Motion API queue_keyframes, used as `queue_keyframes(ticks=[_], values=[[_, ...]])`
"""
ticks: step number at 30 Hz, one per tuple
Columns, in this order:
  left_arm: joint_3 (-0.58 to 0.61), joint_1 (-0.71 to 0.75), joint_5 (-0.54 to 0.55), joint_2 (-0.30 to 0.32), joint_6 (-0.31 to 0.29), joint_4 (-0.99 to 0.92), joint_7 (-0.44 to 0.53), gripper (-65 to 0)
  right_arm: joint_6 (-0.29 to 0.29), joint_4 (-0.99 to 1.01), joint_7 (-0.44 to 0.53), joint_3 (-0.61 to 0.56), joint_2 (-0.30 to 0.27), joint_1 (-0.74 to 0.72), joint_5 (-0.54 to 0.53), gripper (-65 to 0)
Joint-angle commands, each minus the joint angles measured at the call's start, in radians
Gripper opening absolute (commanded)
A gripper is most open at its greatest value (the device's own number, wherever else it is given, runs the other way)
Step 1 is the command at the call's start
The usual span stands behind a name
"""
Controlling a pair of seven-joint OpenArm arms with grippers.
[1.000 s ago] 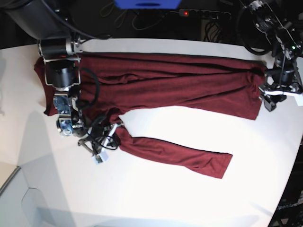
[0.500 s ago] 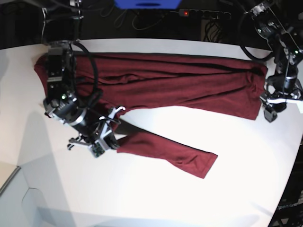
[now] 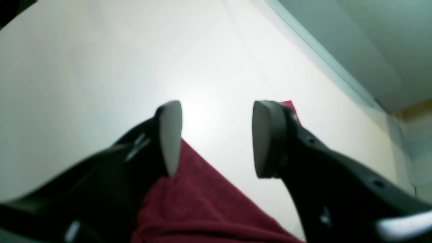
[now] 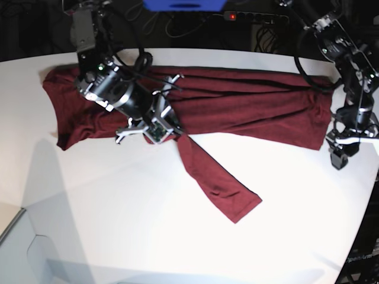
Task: Layout the t-shirt on the table in an organized manner, then fold the t-shirt properly
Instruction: 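Fold the sleeve across the shirt body with the left gripper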
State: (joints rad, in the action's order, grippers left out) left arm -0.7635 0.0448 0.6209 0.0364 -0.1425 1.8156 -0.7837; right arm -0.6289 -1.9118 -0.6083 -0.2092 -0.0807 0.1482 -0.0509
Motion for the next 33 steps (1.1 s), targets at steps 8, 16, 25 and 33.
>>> queue_keyframes(ticks=[8, 16, 25, 33], values=[[0.146, -0.069, 0.057, -0.023, -0.004, -0.020, 0.023, -32.2, 0.001, -0.015, 0.024, -0.097, -0.004, 0.049, -0.014, -63.8], [0.296, -0.162, 0.057, -0.062, -0.004, -0.204, 0.028, -32.2, 0.002, -0.010, 0.023, -0.160, -0.003, 0.080, -0.013, -63.8], [0.391, -0.185, 0.057, -0.108, -0.004, -0.253, 0.031, -32.2, 0.002, 0.030, 0.023, -0.169, -0.004, 0.097, -0.013, -63.6], [0.437, -0.187, 0.057, -0.109, -0.004, -0.253, 0.028, -32.2, 0.002, 0.027, 0.023, -0.212, -0.004, 0.106, -0.013, -44.8]])
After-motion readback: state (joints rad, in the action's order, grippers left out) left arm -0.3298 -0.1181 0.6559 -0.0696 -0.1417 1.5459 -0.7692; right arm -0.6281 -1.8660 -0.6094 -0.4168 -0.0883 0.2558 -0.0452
